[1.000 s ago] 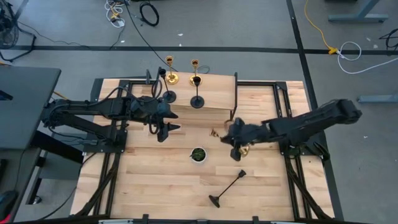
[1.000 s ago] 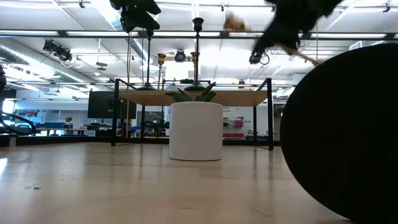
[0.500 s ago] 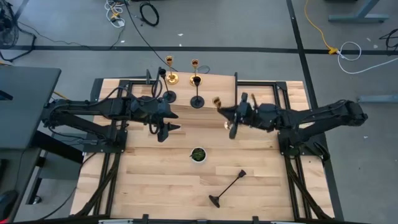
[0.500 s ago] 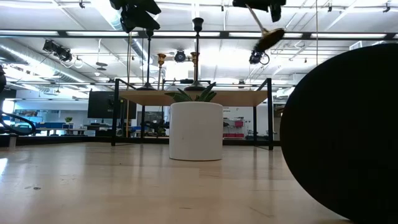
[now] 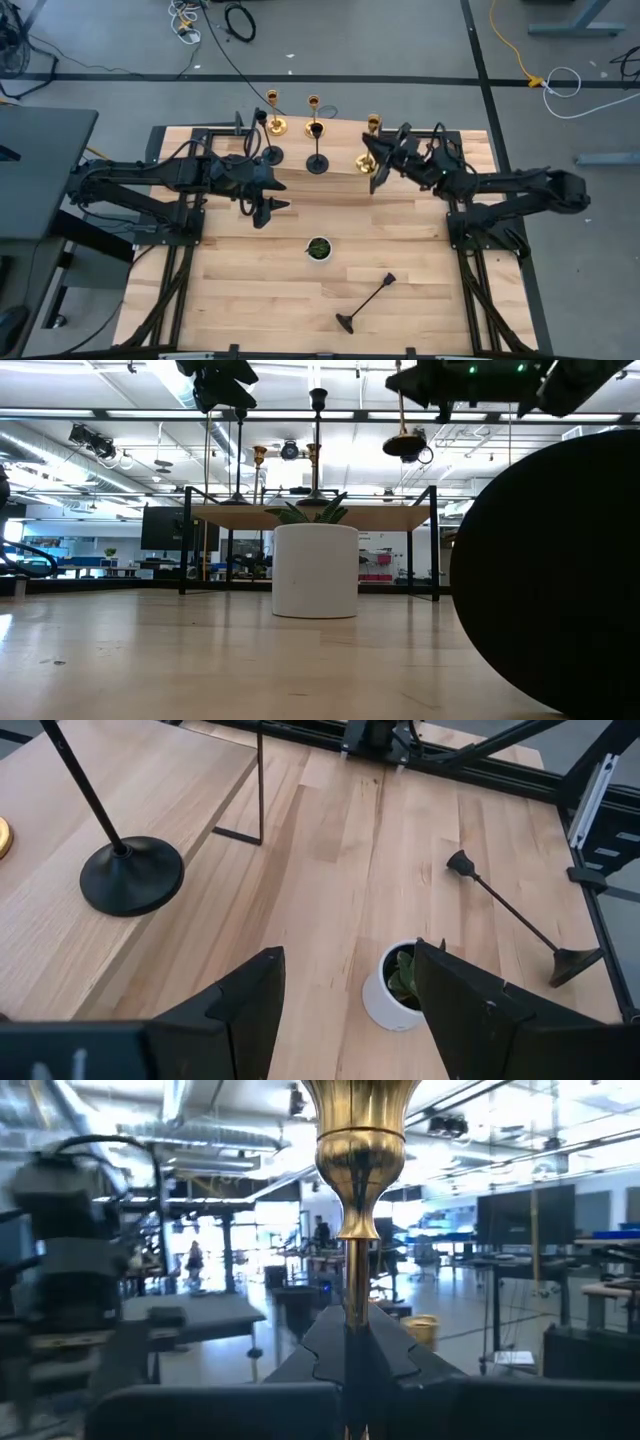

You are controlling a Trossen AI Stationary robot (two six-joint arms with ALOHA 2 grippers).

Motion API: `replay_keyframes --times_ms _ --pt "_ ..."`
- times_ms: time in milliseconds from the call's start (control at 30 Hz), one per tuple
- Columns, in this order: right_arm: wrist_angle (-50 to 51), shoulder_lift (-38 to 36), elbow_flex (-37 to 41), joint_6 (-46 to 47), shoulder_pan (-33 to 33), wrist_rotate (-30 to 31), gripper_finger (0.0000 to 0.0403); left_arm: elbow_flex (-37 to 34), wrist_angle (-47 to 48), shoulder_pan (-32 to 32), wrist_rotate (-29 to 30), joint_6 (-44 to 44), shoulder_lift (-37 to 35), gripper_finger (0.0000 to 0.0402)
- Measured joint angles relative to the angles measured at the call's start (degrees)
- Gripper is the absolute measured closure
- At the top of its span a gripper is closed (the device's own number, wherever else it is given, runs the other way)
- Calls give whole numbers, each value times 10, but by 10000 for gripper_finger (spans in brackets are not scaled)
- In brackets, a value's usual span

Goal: Pick & Place candle stick holders
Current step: Put the gold candle holder on the shelf aligned with the other gold candle holder

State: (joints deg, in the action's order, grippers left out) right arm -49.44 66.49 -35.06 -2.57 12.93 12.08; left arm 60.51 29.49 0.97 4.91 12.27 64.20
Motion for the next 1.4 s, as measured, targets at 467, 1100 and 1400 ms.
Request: replay_keyframes --times_ms 467,1100,1400 --pt "-144 133 -9 51 145 -134 398 0 -1 0 0 0 0 179" --pt "-208 279 -74 37 235 -216 398 0 -22 0 5 -39 0 179" --pt "-217 305 -74 51 260 -221 399 0 -29 0 15 -40 0 179"
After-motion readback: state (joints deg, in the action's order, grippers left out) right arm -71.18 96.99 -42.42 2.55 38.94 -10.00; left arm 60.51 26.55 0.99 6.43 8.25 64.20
